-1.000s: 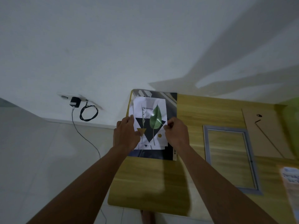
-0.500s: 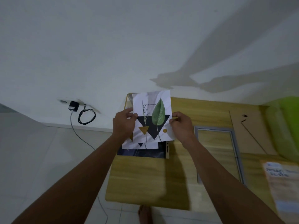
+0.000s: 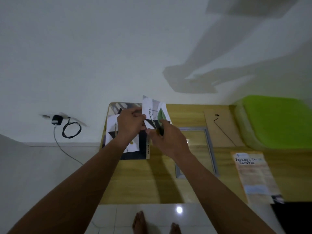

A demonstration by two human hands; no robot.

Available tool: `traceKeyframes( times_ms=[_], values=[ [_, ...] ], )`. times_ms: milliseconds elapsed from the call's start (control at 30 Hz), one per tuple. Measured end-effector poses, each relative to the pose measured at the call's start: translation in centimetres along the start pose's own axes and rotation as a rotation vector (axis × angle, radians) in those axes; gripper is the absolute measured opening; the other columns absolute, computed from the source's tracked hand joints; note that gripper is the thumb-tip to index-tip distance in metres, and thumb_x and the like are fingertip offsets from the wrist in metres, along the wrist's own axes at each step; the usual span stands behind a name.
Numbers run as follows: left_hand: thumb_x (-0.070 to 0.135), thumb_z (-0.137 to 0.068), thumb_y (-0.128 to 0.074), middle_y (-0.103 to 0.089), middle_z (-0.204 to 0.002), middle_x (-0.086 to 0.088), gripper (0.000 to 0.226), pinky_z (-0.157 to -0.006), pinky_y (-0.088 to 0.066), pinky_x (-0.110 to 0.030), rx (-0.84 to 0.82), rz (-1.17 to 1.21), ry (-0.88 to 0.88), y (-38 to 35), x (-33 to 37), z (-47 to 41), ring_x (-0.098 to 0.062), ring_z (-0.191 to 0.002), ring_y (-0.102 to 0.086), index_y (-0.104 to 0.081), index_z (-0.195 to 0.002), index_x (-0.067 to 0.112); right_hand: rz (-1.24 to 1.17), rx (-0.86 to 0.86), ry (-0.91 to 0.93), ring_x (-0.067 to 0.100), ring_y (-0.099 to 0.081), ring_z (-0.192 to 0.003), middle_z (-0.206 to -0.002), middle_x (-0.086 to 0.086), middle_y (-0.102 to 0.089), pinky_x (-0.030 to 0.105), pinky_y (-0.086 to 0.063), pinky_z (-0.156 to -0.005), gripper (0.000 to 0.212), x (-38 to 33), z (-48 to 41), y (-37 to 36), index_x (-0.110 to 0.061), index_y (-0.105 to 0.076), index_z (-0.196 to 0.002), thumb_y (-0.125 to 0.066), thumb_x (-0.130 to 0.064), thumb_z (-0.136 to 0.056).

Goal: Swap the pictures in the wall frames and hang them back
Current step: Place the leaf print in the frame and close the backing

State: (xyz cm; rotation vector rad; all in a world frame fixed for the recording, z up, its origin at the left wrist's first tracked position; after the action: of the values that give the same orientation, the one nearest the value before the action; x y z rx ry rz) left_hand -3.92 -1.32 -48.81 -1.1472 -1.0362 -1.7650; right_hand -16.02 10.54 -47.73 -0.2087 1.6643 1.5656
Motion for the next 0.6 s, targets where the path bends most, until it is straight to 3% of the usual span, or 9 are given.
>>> traceKeyframes(
  times_ms=[67,200,267,367,467,533,600],
  values=[
    [0.018,-0.073,-0.071,-0.075,-0.089,-0.003,0.036,-0.073,-0.061,-0.045,-0.004,-0.043,0.009,-1.7,-0.3,0.9,-0.021,-0.079,-0.074,-0.071,-0.108,0.022,0.061,-0.008,0.043,0.014,-0.061,-0.092,-0.104,-0.009,-0.065,0.036,-0.053,-0.075,0.043,0.0,1.4,0.2,-0.031,-0.051,-0.121,-0.053,-0.060,-0.089],
    [0.017,-0.081,-0.074,-0.074,-0.087,-0.004,0.030,-0.064,-0.062,-0.037,-0.008,-0.014,-0.017,-5.7,0.5,3.5,-0.015,-0.076,-0.073,-0.069,-0.111,0.017,0.224,0.030,0.096,0.027,-0.065,-0.092,-0.106,0.006,-0.068,0.038,-0.053,-0.070,0.049,2.0,3.7,2.2,-0.027,-0.041,-0.142,-0.050,-0.013,-0.096],
    [0.024,-0.087,-0.070,-0.074,-0.088,-0.002,0.026,-0.064,-0.061,-0.035,-0.020,-0.006,-0.034,-7.4,0.4,4.6,-0.011,-0.076,-0.073,-0.068,-0.112,0.017,0.190,0.059,0.112,0.026,-0.064,-0.093,-0.107,0.006,-0.068,0.036,-0.050,-0.071,0.048,3.3,4.8,4.0,-0.024,-0.044,-0.143,-0.049,-0.012,-0.097],
    [0.035,-0.091,-0.060,-0.073,-0.100,-0.002,0.031,-0.077,-0.057,-0.032,0.052,-0.145,-0.073,-8.6,-0.4,5.6,-0.015,-0.088,-0.070,-0.070,-0.115,0.020,-0.008,0.129,0.037,0.021,-0.062,-0.097,-0.111,0.002,-0.067,0.027,-0.042,-0.071,0.039,6.3,6.1,7.0,-0.020,-0.051,-0.137,-0.043,-0.022,-0.100],
    [0.032,-0.091,-0.060,-0.060,-0.131,-0.006,0.045,-0.089,-0.046,-0.030,0.067,-0.344,0.055,-9.9,-3.3,6.1,-0.026,-0.115,-0.059,-0.056,-0.134,0.017,-0.268,0.273,-0.069,0.011,-0.059,-0.092,-0.109,-0.005,-0.064,0.017,-0.044,-0.065,0.041,10.5,6.9,9.3,-0.027,-0.055,-0.134,-0.046,-0.011,-0.097],
    [0.030,-0.090,-0.063,-0.048,-0.143,-0.008,0.057,-0.095,-0.047,-0.037,0.007,-0.215,0.259,-11.3,-6.5,6.8,-0.031,-0.122,-0.052,-0.045,-0.142,0.015,-0.494,0.282,-0.176,0.012,-0.059,-0.098,-0.113,-0.007,-0.064,0.021,-0.048,-0.072,0.040,13.5,7.1,9.5,-0.029,-0.057,-0.126,-0.050,-0.007,-0.093],
    [0.025,-0.091,-0.064,-0.050,-0.140,-0.009,0.056,-0.095,-0.051,-0.047,-0.070,0.025,0.399,-13.3,-8.4,7.7,-0.031,-0.116,-0.057,-0.044,-0.142,0.014,-0.636,0.268,-0.266,0.013,-0.062,-0.100,-0.108,-0.010,-0.064,0.028,-0.052,-0.074,0.040,15.9,7.3,9.3,-0.031,-0.057,-0.119,-0.053,-0.004,-0.090]
  ],
)
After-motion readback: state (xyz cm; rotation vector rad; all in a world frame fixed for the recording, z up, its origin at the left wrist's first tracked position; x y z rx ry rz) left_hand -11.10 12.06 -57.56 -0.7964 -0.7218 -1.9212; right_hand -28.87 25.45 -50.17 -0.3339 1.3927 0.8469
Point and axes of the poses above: each hand's wrist, its own z-axis away from the middle knuckle, its own y-axis out of the back of the hand, x = y × z, the point moved 10 cm from there along -z, towards the middle knuckle
